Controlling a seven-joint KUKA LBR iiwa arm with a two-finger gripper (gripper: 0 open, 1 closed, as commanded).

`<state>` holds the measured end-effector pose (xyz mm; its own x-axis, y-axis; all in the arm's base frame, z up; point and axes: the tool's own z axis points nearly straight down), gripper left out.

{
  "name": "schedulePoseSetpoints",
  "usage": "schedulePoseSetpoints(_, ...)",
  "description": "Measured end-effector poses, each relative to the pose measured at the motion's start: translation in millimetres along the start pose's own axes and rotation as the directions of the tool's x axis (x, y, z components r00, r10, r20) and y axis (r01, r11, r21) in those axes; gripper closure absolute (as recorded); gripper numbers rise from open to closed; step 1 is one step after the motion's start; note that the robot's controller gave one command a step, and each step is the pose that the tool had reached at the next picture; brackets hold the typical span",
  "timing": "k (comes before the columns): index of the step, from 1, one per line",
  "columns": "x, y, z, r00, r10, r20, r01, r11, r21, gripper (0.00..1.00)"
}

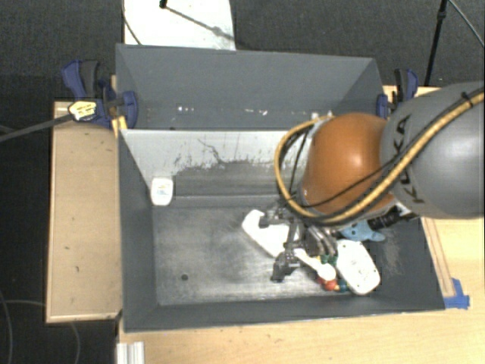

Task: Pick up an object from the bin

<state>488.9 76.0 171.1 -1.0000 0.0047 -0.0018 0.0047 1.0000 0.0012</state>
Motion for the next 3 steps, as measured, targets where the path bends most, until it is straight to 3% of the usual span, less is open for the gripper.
schedulePoseSetpoints(1, 0.0, 0, 0, 1.000, 0.000, 0.000, 0.000, 1.000, 0.000, 0.00)
schedulePoseSetpoints(2, -6.6, 4, 12, 0.994, -0.113, 0.001, 0.113, 0.994, 0.001, 0.00)
schedulePoseSetpoints(3, -24.8, -10, 56, 0.967, -0.256, 0.009, 0.256, 0.967, 0.001, 0.00)
